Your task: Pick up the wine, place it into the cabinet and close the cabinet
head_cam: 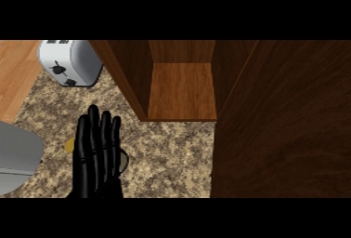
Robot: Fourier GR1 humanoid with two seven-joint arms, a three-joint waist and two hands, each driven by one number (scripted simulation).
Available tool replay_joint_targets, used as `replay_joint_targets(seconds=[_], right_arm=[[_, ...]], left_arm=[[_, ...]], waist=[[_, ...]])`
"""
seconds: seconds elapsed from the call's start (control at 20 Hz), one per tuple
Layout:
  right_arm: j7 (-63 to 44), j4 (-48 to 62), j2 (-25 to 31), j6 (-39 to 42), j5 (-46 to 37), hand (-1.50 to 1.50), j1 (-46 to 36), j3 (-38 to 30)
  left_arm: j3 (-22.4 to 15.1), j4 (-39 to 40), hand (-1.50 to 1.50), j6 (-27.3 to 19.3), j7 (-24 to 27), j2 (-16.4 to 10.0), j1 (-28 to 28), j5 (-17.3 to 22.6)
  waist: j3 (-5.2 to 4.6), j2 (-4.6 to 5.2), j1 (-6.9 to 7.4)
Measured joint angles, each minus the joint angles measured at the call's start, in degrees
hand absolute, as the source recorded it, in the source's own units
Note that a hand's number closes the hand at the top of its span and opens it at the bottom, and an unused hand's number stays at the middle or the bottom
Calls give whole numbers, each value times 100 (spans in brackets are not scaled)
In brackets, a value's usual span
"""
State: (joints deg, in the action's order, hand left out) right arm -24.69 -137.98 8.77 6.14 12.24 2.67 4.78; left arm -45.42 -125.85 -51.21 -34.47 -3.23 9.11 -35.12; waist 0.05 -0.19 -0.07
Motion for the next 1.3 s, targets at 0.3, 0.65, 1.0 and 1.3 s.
replay_joint_targets(seconds=[0.3,0.65,1.0,1.3], right_arm=[[-306,-52,25,-122,-32,-150,-205,10],[-301,-77,-37,-200,-102,-150,-246,49],[-350,-134,-20,-237,-166,-150,-221,49],[-420,-146,-16,-298,-235,-150,-295,126]], left_arm=[[125,-288,-150,180,-655,104,-73,-781],[320,-627,-150,363,-828,90,-449,-1036],[623,-694,-150,440,-735,-204,-801,-956],[856,-706,-150,366,-628,-453,-1125,-753]], waist=[[-1,-7,10],[-5,-1,4],[-9,-1,-11],[-15,-1,-20]])
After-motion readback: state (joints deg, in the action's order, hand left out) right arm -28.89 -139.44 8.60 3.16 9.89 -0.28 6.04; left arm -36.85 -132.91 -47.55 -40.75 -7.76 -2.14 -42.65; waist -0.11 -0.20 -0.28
